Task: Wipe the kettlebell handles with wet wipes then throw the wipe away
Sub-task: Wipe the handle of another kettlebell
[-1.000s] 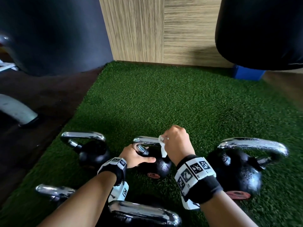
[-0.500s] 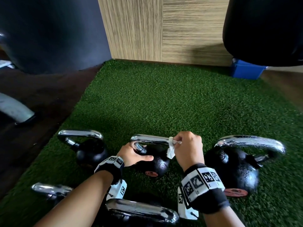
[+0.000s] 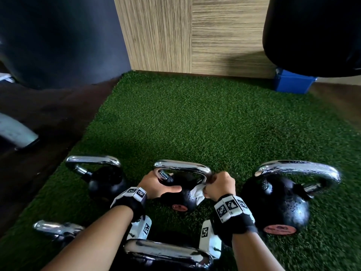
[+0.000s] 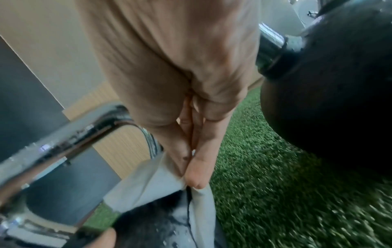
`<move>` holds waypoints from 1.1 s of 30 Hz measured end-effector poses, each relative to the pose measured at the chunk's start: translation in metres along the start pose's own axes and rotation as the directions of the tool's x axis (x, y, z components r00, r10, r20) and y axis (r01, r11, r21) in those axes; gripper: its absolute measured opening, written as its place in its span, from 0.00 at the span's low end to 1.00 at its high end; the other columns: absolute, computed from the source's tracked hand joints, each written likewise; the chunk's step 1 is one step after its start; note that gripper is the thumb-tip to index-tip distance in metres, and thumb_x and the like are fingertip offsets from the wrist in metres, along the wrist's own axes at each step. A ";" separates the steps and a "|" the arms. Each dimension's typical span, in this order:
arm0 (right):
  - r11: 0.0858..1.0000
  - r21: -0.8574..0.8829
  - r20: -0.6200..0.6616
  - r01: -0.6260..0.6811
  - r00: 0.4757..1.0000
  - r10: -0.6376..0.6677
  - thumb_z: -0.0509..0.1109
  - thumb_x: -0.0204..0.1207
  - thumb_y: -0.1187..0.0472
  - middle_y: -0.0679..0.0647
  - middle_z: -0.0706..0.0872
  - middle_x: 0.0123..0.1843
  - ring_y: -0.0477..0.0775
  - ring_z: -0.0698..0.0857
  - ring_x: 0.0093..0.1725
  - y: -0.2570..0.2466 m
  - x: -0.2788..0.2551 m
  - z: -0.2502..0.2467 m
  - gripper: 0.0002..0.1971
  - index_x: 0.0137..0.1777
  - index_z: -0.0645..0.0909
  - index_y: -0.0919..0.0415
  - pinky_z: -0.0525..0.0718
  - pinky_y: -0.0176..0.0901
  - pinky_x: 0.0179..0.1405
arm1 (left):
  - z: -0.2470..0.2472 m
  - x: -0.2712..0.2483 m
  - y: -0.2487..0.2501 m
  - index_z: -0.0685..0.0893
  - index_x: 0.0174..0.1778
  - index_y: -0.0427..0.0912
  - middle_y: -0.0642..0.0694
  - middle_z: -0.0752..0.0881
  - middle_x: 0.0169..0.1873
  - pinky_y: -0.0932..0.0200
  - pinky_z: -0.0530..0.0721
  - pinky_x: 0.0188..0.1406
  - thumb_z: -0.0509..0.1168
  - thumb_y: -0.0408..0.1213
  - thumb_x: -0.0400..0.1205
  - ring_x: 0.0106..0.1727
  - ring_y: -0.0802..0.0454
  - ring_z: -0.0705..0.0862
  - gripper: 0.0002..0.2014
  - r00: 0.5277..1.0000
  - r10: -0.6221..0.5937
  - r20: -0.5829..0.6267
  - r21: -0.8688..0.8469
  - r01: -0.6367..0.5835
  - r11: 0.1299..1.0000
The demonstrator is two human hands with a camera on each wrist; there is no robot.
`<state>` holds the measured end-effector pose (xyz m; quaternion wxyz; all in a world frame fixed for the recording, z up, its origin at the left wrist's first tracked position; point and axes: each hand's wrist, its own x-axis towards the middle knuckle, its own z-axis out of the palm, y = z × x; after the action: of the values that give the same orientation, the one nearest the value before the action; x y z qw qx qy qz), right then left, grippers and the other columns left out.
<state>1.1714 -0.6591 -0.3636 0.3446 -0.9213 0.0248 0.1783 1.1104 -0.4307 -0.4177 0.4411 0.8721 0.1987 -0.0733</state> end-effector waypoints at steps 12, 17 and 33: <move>0.970 0.092 0.143 0.227 0.960 -0.239 0.80 0.71 0.70 0.56 0.93 0.39 0.56 0.94 0.40 -0.012 -0.019 -0.057 0.02 0.42 0.91 0.63 0.94 0.52 0.43 | -0.069 -0.022 0.025 0.91 0.59 0.48 0.44 0.93 0.50 0.49 0.89 0.60 0.66 0.30 0.82 0.50 0.45 0.91 0.14 0.975 -0.124 -0.186 0.218 0.164 0.962; 0.766 0.364 -0.062 0.529 0.835 -0.547 0.86 0.64 0.64 0.52 0.91 0.37 0.46 0.89 0.36 -0.040 -0.044 -0.065 0.11 0.41 0.87 0.59 0.88 0.36 0.39 | -0.092 -0.054 0.071 0.94 0.51 0.54 0.49 0.95 0.44 0.57 0.92 0.46 0.76 0.49 0.79 0.47 0.49 0.95 0.07 0.926 0.201 -0.321 -0.228 -0.281 0.932; 0.622 0.356 -0.223 0.698 0.710 -0.668 0.84 0.64 0.71 0.42 0.93 0.39 0.37 0.91 0.39 -0.060 -0.041 -0.041 0.13 0.41 0.89 0.53 0.86 0.27 0.40 | -0.066 -0.054 0.118 0.94 0.54 0.38 0.39 0.94 0.50 0.61 0.91 0.50 0.76 0.30 0.76 0.50 0.49 0.93 0.11 0.971 0.239 0.032 -0.599 -0.172 0.782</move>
<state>1.1557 -0.6428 -0.2831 0.5727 -0.7714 -0.2775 -0.0074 1.1067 -0.4556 -0.2747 0.7061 0.7021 0.0915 -0.0053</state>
